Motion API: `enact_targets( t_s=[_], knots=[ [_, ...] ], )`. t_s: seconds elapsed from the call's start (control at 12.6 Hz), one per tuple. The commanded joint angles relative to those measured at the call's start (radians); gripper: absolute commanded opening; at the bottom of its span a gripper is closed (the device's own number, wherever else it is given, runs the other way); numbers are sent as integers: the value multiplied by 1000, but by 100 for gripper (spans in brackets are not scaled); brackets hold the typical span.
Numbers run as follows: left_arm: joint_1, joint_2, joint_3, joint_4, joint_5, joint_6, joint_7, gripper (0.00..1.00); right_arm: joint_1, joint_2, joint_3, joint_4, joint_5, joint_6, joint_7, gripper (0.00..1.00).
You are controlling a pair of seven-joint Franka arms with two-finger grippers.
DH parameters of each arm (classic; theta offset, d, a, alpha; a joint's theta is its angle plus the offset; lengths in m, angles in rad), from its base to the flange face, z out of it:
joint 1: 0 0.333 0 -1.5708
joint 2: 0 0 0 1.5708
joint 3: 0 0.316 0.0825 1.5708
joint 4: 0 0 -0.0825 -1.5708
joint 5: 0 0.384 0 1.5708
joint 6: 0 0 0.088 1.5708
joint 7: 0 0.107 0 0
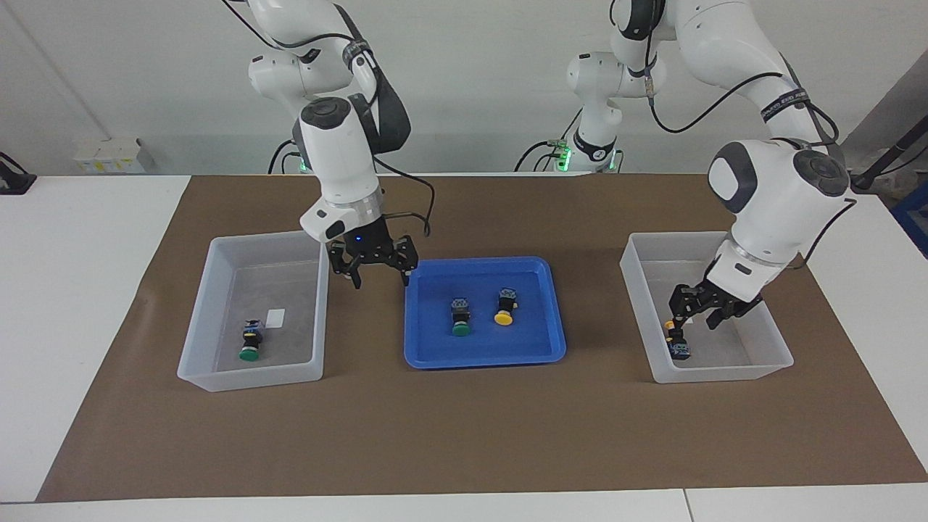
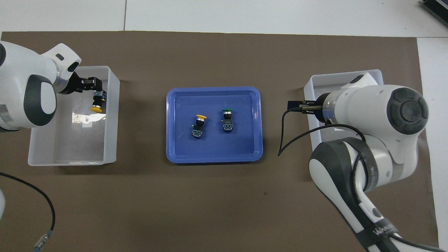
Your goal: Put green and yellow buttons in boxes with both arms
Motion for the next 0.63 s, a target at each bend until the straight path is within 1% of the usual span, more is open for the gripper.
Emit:
enact_targets(
  t_s=[0.0, 0.16, 0.24, 0.32, 0.4, 0.47, 0.55],
  knots=[
    [-83, 6, 10, 10, -3, -9, -84, 67, 43, 76, -1, 45, -58, 47, 79, 100],
    [-132, 4, 7, 5, -7, 8, -158, 67, 55, 134, 1, 85, -112, 85, 136, 100],
    [-155, 1, 7, -4, -8, 22, -164, 67, 67, 149, 1, 99, -130, 88, 146, 100],
    [-174, -3, 6, -28, -10, 42, -169, 66, 77, 172, -1, 113, -135, 91, 151, 100],
    [-197, -8, 6, -42, -11, 51, -218, 66, 86, 195, -1, 114, -141, 122, 160, 100],
    [-209, -16, 4, -65, -13, 76, -273, 66, 107, 224, -2, 113, -167, 165, 188, 100],
    [-227, -29, 3, -107, -13, 121, -282, 66, 120, 255, -2, 117, -217, 186, 229, 100]
  ],
)
